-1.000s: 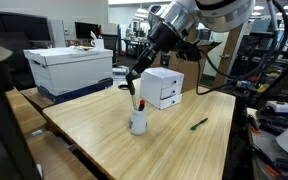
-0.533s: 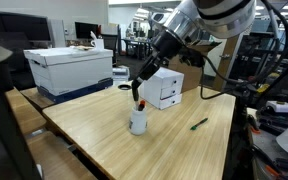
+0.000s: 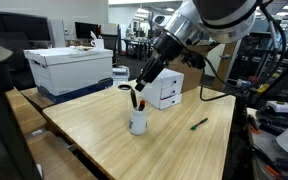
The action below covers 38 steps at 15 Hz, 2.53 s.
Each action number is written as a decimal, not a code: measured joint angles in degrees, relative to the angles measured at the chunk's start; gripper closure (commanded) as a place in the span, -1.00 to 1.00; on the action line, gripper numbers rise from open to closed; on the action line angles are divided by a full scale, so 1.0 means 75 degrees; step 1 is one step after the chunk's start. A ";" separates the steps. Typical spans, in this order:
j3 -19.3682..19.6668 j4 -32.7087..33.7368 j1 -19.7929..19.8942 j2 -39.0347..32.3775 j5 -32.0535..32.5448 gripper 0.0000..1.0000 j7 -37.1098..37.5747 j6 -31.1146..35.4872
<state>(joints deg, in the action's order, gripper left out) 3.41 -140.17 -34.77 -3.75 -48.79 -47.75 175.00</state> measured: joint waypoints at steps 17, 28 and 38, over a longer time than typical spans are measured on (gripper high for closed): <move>0.1591 -0.0495 -0.0286 0.0061 0.8825 -1.00 0.5643 -0.3672; -0.1142 -0.0383 0.2287 0.0190 0.8762 -1.00 0.5067 -0.5015; -0.1236 -0.0636 0.3048 -0.0120 0.9057 -1.00 0.3658 -0.4984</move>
<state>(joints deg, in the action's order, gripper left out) -5.86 -144.94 -11.91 -4.66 19.14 -20.32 137.62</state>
